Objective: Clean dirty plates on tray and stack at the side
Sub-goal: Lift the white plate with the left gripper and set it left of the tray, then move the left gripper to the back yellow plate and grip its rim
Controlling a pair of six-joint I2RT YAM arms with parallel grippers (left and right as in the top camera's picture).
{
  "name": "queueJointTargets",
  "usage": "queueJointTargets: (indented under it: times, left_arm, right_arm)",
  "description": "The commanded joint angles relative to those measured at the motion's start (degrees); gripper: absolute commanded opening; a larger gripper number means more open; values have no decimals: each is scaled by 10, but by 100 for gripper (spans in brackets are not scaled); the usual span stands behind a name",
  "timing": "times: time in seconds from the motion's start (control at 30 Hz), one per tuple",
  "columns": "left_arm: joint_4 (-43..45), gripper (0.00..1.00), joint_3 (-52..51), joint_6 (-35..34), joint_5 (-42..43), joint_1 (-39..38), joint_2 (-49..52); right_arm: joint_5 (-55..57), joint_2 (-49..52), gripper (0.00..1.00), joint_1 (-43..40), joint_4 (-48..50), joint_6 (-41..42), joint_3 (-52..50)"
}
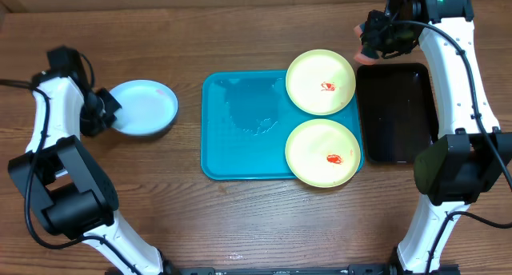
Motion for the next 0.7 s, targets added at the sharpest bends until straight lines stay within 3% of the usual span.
queueJointTargets:
  times: [0.0, 0.1, 0.27, 0.53, 0.67]
  left_arm:
    - [80, 4, -79, -8, 11, -5, -16]
    - [110, 9, -116, -13, 4, -5, -16]
    - [105, 40, -121, -21, -15, -5, -16]
    - [-8, 49, 0, 56, -8, -28, -21]
    - [-30, 62, 78, 114, 35, -85, -27]
  right_arm:
    - [1, -11, 4, -3, 2, -2, 9]
    - [1, -11, 4, -3, 0, -2, 9]
    - [1, -11, 4, -3, 3, -2, 9]
    - [1, -11, 4, -3, 3, -5, 9]
    - [1, -11, 4, -3, 2, -5, 9]
